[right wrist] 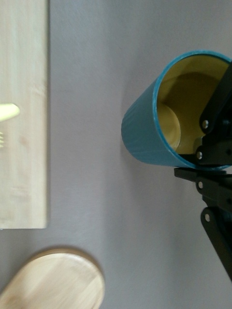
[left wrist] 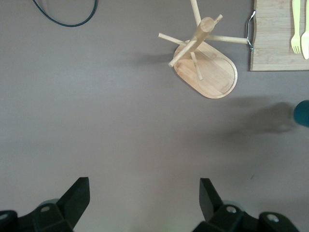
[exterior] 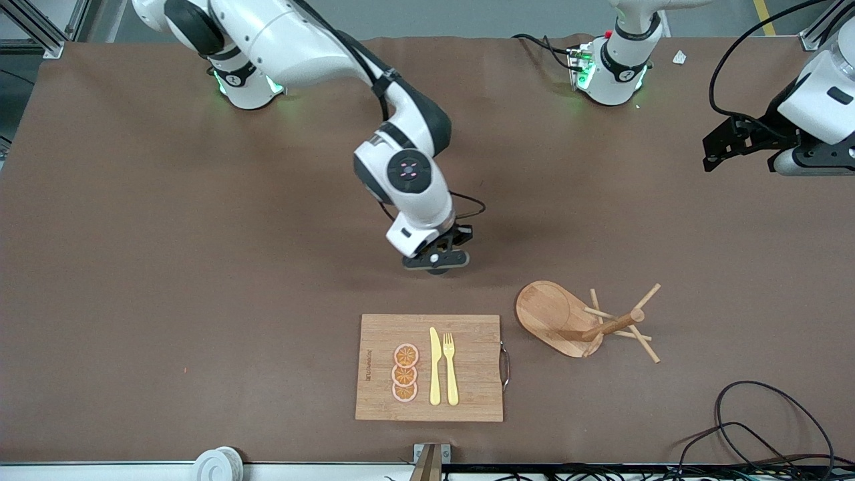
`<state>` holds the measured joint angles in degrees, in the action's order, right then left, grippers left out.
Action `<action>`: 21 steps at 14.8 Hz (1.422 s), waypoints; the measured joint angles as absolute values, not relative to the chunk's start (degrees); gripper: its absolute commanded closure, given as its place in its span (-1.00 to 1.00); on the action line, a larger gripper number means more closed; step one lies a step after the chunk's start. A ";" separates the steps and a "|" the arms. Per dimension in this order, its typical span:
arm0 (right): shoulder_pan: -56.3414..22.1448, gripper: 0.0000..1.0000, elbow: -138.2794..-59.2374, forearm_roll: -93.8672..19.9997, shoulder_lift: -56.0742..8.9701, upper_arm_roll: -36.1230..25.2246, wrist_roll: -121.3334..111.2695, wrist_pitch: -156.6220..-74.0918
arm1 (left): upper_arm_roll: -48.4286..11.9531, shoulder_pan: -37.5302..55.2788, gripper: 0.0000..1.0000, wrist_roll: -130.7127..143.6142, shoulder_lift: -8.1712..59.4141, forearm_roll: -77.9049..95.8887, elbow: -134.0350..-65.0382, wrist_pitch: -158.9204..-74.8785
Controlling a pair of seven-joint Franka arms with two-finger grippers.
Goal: Pass cup and hang on rack
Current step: 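Reach the right gripper to the teal mug and grasp it, then set the teal mug down mid-table while the left gripper approaches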
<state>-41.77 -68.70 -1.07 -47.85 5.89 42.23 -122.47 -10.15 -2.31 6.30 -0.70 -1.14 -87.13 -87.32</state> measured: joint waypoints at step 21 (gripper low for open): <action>-6.12 -1.00 -64.13 2.31 -34.83 3.68 10.81 -100.88 | -11.94 9.23 -1.00 26.21 10.97 -2.56 -87.22 -96.88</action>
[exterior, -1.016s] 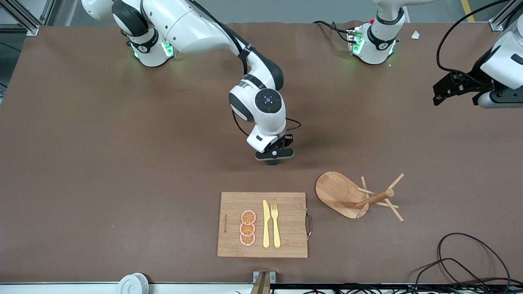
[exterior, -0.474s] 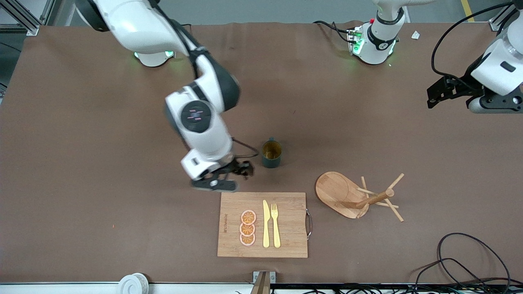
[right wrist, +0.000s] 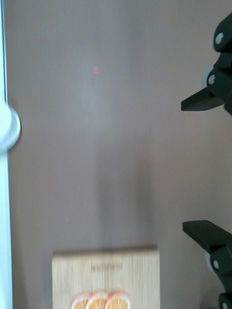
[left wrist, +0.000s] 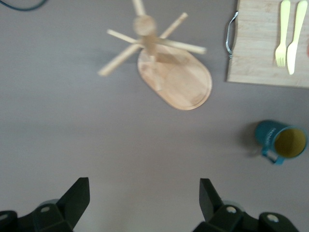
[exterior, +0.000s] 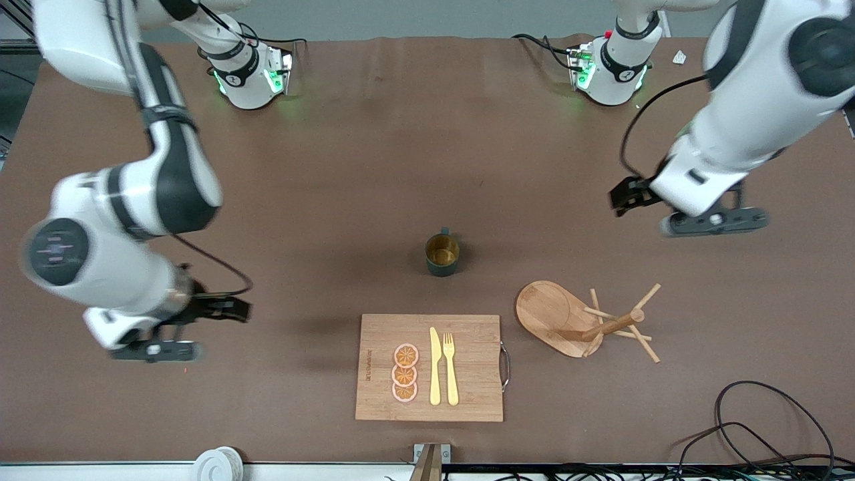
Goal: Pass cup and hang on rack
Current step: 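Set the teal mug down mid-table while the left gripper approaches, then move the left gripper above the teal mug and lower toward it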
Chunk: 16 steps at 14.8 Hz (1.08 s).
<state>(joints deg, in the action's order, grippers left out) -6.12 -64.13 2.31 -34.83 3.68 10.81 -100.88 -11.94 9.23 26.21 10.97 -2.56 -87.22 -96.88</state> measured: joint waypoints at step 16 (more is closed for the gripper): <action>4.00 -1.00 -83.74 2.34 -4.96 3.80 9.51 -96.11 | -12.31 43.01 -1.00 85.77 33.72 -25.63 -83.21 -108.61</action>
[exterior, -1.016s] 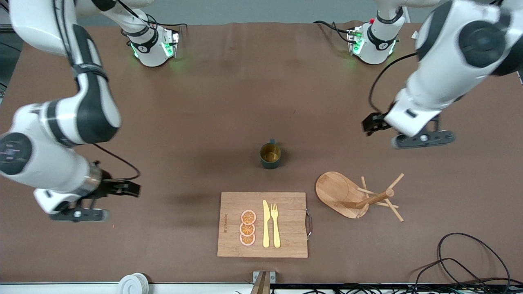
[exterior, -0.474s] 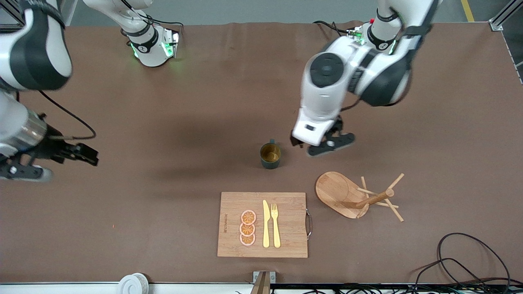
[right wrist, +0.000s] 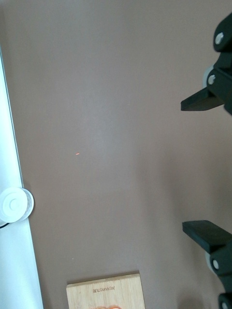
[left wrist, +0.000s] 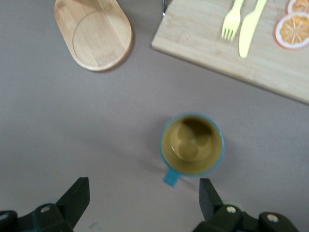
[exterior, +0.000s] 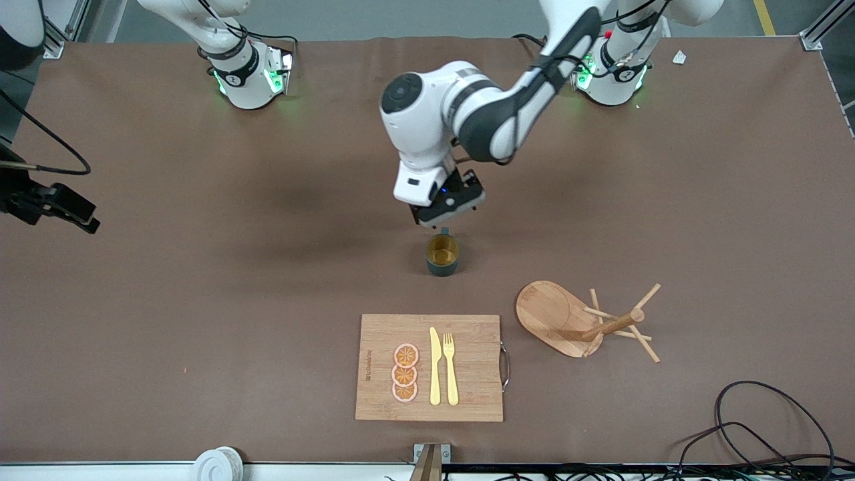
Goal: Pass cup and hang on rack
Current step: 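Move the left gripper above the teal mug and lower toward it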
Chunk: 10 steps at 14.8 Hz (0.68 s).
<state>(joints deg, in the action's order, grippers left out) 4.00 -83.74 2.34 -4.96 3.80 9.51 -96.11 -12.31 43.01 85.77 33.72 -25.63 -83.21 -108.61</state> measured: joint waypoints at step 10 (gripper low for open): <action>4.02 -1.00 -82.56 2.32 -4.98 4.71 9.53 -92.98 | -12.34 56.97 -1.00 116.97 42.33 -50.76 -87.79 -108.74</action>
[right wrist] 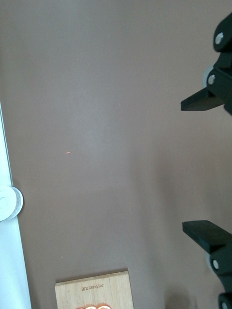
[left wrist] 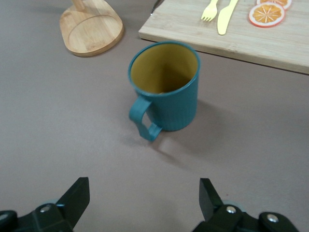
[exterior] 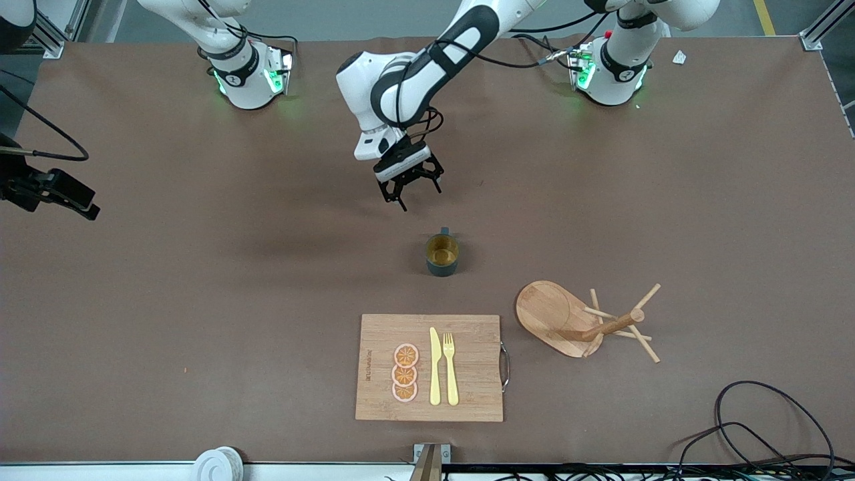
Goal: Pass cup and hang on rack
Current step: 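Move the left gripper above the teal mug and lower toward it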
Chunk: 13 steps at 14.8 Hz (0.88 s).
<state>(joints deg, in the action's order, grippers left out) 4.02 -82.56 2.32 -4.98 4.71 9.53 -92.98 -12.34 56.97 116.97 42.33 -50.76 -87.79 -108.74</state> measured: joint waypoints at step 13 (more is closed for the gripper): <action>4.06 -1.00 -83.13 1.76 -5.15 4.39 9.58 -91.72 | -12.49 53.86 -1.00 139.62 42.19 -82.33 -103.72 -117.46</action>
<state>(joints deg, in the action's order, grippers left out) 4.06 -83.13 1.76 -5.15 4.39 9.58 -91.72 -12.49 53.86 139.62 42.19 -82.33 -103.72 -117.46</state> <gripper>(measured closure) 0.000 0.000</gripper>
